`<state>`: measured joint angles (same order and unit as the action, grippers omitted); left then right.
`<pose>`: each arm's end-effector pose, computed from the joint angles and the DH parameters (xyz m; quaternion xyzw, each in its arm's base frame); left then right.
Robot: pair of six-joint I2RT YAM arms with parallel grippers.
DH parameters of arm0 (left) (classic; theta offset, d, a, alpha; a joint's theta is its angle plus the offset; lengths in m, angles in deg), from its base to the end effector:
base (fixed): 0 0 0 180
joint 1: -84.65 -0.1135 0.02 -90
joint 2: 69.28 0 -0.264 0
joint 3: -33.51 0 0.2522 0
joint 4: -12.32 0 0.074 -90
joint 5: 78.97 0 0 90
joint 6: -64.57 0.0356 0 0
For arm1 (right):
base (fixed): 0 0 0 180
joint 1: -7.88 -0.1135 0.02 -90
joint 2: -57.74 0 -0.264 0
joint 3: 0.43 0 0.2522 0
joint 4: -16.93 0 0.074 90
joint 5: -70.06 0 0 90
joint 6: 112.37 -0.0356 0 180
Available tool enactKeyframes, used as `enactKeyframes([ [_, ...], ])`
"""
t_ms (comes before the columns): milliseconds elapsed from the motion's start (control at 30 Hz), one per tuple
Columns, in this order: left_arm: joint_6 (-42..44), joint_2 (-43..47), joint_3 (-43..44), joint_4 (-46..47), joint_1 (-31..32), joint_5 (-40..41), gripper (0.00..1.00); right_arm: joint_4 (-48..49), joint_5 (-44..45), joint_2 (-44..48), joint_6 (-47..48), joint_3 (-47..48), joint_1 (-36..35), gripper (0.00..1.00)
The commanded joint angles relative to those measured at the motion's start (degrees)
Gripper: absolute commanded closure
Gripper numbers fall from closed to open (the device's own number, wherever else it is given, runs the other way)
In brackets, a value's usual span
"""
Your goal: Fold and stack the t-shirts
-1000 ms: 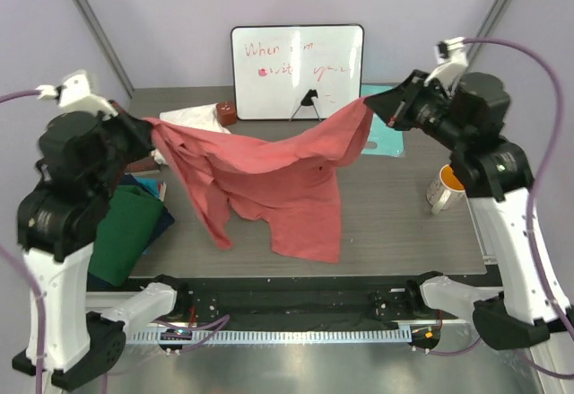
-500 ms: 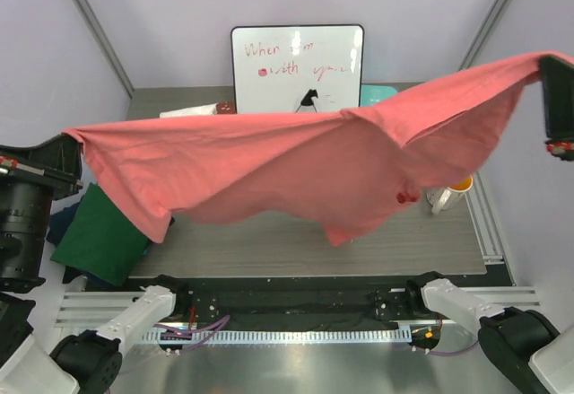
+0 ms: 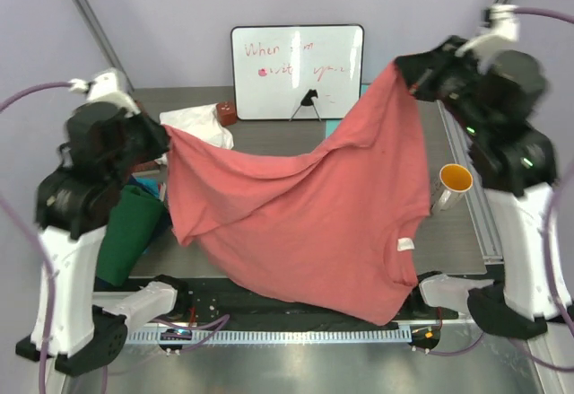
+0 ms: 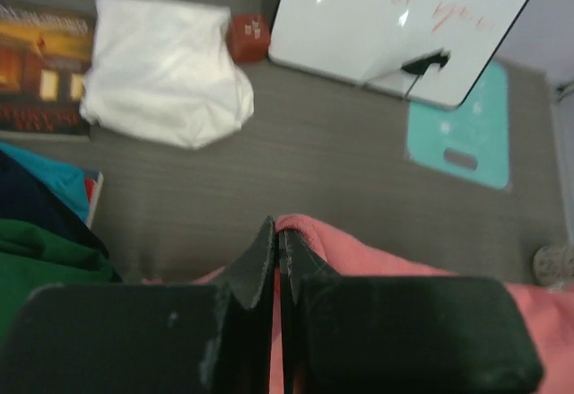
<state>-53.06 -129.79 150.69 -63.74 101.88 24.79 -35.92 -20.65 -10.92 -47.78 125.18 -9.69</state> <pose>0.1277 -0.0307 0.5180 -0.1424 0.8006 -0.1286 0.5677 0.1627 0.0520 0.5786 0.0421 0.6801 0.2721 0.6795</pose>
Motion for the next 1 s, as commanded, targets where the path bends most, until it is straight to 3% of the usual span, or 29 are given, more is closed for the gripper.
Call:
enactKeyframes([
  [0, -1.5, -0.6, -15.5, 11.0, 0.0, -5.5, 1.0, 0.0, 2.9, -4.9, -0.1, -8.7, 0.0, 0.99],
  [67, -2.1, -0.3, -24.0, 14.8, 0.1, -5.4, 1.0, 1.1, 3.1, -7.4, 0.4, -12.0, 0.1, 0.99],
  [167, -2.5, -4.1, -29.2, 16.1, 0.1, -4.6, 1.0, 1.8, 2.3, -11.7, 0.4, -14.7, 0.0, 0.99],
  [400, -2.2, -6.9, -35.9, 23.3, 0.0, 2.1, 1.0, 6.7, 3.9, -16.1, 0.9, -20.0, 0.0, 0.99],
  [767, -0.5, -21.2, -33.3, 28.8, -0.5, 6.9, 1.0, 7.7, 9.1, -24.8, 3.3, -18.2, 0.2, 0.99],
  [967, 0.1, -23.6, -30.6, 29.8, -1.9, 6.2, 1.0, 7.8, 8.1, -25.8, 4.9, -16.2, 1.8, 0.99],
])
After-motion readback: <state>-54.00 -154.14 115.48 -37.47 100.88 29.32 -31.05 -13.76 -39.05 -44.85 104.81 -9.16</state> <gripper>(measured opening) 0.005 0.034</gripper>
